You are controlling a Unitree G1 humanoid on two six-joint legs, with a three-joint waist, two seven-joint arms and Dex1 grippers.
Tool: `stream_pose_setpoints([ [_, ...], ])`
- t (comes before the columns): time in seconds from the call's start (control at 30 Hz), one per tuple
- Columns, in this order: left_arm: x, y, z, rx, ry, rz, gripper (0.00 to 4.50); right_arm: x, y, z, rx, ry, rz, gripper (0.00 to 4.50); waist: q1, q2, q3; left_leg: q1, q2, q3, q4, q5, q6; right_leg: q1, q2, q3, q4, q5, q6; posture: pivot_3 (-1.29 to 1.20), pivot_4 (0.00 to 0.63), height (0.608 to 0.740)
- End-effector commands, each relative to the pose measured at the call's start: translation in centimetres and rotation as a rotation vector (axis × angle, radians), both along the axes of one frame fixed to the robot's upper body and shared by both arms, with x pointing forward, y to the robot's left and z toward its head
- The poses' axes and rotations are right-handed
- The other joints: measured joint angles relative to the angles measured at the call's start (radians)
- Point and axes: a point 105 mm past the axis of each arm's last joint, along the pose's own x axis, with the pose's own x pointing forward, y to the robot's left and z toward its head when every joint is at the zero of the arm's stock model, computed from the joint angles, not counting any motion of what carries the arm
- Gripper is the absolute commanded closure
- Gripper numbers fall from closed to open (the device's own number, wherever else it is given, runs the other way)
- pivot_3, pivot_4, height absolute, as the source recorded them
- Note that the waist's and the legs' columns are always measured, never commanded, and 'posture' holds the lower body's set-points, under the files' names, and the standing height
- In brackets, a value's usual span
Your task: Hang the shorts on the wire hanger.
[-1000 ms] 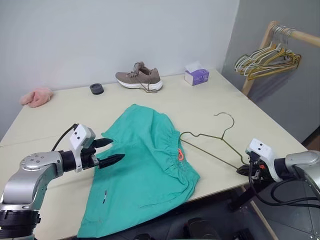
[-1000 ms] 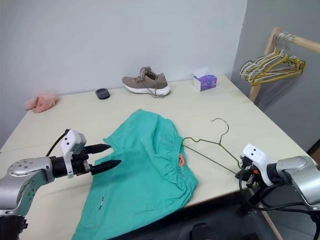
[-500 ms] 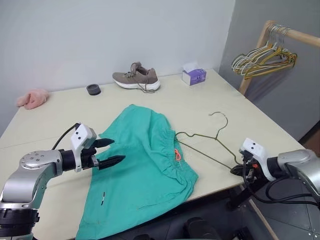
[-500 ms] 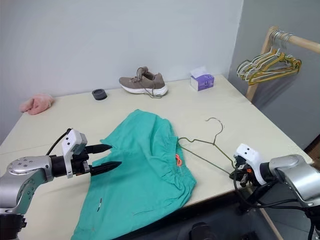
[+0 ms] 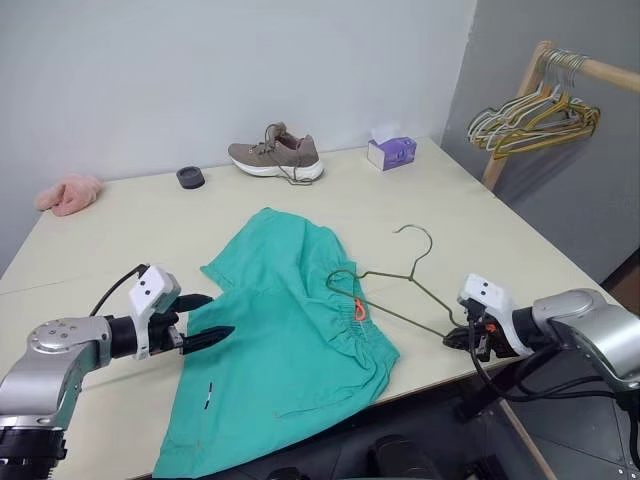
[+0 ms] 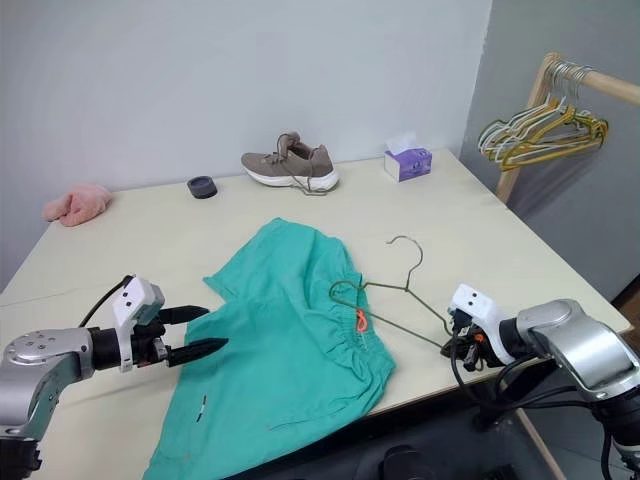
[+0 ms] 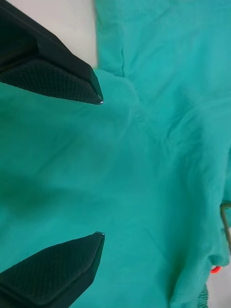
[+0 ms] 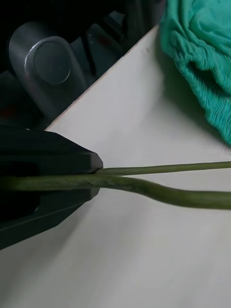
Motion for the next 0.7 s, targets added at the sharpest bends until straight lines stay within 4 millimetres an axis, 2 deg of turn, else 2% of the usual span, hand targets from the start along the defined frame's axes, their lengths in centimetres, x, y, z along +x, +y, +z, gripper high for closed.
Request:
stream_pose_setpoints([
  [0.03, -0.5, -0.9, 1.8, -0.023, -0.047, -0.055, 0.02, 0.7, -0.5, 2.4, 0.077, -0.023, -0.066, 4.50, 0.002, 0.000, 0.000, 0.000, 0.000, 0.000, 0.000, 0.000, 0.000, 0.000, 0.000, 0.000, 0.000, 0.000, 0.000, -0.27, 0.000, 0.740],
  [0.17, -1.9, -2.4, 1.6, -0.037, -0.019, -0.151, 0.02, -0.3, -1.6, 2.1, 0.128, 0.058, -0.174, 4.50, 0.004, 0.000, 0.000, 0.000, 0.000, 0.000, 0.000, 0.000, 0.000, 0.000, 0.000, 0.000, 0.000, 0.000, 0.000, -0.28, 0.000, 0.740],
  [0.4, -1.3, -2.9, 1.9, -0.047, -0.045, -0.173, 0.02, -1.4, -1.1, 0.3, 0.138, 0.145, -0.227, 4.50, 0.005, 0.001, 0.000, 0.001, 0.000, 0.001, 0.001, 0.000, 0.000, 0.001, 0.000, 0.000, 0.001, 0.000, 0.000, -0.29, 0.000, 0.740],
  [0.5, -1.1, -2.7, 1.9, -0.044, -0.043, -0.172, 0.02, -1.5, -0.4, 0.1, 0.146, 0.162, -0.221, 4.50, -0.001, 0.001, 0.000, 0.001, 0.000, 0.002, 0.001, 0.000, 0.000, 0.001, 0.000, 0.001, 0.001, 0.000, 0.001, -0.29, 0.000, 0.740],
  [0.7, 0.5, -0.8, 2.5, -0.043, -0.092, -0.049, 0.02, -2.0, 0.0, 0.2, 0.147, 0.178, -0.193, 4.50, -0.002, 0.001, 0.000, 0.000, 0.000, 0.001, 0.000, -0.001, 0.001, 0.000, 0.000, 0.000, 0.000, 0.000, 0.001, -0.28, 0.000, 0.740],
])
